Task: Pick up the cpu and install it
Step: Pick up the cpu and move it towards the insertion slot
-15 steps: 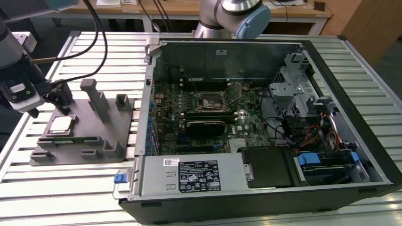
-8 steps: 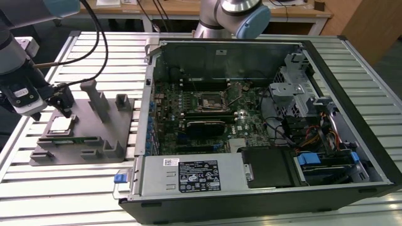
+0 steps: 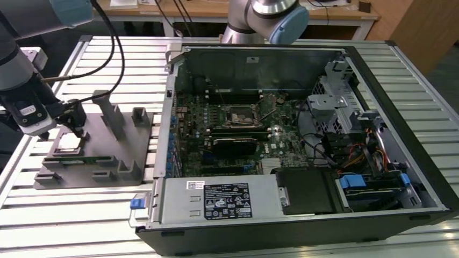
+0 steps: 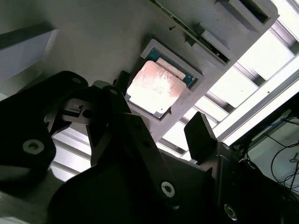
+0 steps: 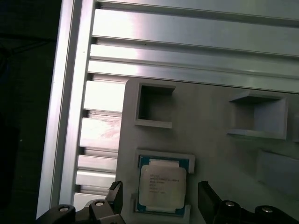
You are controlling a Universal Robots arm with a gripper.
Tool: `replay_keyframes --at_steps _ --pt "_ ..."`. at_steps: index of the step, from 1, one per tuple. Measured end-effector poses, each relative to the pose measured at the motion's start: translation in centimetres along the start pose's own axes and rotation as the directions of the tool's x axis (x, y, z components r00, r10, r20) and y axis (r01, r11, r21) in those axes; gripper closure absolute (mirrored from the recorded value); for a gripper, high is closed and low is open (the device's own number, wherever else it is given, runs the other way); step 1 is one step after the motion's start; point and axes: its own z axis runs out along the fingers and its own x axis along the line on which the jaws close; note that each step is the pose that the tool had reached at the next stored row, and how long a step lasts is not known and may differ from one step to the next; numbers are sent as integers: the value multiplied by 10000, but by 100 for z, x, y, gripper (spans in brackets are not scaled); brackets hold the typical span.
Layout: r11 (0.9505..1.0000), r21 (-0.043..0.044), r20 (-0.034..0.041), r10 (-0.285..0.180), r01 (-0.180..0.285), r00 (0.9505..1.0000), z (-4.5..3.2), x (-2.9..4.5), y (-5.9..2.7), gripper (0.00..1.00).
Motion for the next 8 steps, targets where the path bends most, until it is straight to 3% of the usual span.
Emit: replay_keyframes --at_steps 8 --pt "10000 0 0 2 -2 10000 100 -1 3 26"
